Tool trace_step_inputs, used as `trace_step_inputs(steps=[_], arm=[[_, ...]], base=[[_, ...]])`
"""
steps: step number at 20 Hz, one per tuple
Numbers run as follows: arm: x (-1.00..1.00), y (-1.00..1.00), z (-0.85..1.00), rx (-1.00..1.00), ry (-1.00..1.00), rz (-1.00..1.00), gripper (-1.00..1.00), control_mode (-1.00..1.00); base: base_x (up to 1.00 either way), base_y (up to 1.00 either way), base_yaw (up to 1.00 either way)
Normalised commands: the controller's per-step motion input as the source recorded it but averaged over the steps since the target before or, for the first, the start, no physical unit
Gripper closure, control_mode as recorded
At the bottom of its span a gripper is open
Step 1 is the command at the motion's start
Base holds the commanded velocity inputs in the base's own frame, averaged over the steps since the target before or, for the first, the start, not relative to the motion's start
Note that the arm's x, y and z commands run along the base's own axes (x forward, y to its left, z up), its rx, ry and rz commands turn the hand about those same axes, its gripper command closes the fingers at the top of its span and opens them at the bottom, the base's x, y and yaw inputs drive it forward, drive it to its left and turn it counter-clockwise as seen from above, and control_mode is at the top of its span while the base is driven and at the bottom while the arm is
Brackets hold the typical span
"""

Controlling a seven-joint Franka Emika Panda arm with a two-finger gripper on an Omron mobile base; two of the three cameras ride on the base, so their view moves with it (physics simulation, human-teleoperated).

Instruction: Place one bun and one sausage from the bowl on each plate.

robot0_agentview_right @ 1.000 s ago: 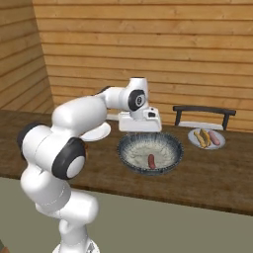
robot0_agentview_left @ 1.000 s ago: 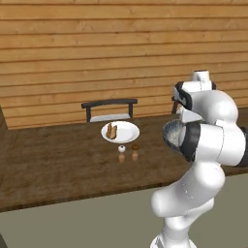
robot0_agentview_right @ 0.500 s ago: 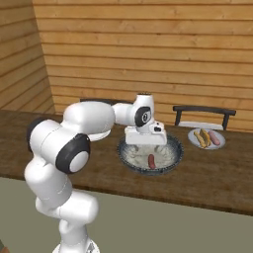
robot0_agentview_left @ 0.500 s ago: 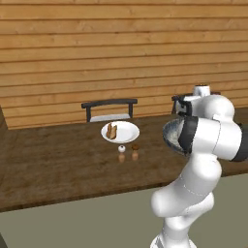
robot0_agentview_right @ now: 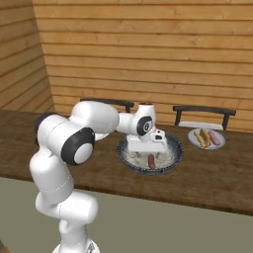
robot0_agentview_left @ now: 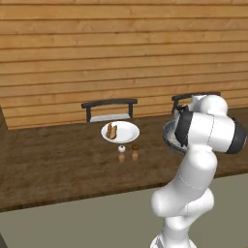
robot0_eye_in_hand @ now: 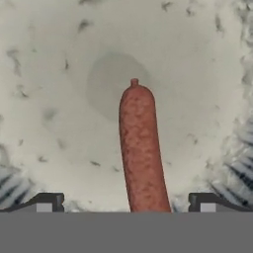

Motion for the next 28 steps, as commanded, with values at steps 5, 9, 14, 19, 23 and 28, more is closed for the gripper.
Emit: trace_step_inputs(steps=[5, 9, 14, 19, 23, 28], arm=[[0.07, -0.19, -0.23, 0.0, 0.0, 0.0, -1.0, -1.0], [0.05, 0.0, -0.26, 0.0, 0.0, 0.0, -1.0, -1.0], [0.0, 0.0, -0.26, 0.0, 0.0, 0.0, -1.0, -1.0], [0.0, 0.0, -0.13, 0.0, 0.0, 0.0, -1.0, -1.0], [0.0, 0.0, 0.0, 0.0, 0.0, 0.0, 1.0, -1.0], [0.02, 0.03, 0.16, -0.01, -0.04, 0.0, 1.0, -1.0]], base=[[0.0, 0.0, 0.0], [0.0, 0.0, 0.0], [0.0, 0.0, 0.0], [0.0, 0.0, 0.0], [0.0, 0.0, 0.0], [0.0, 0.0, 0.0]])
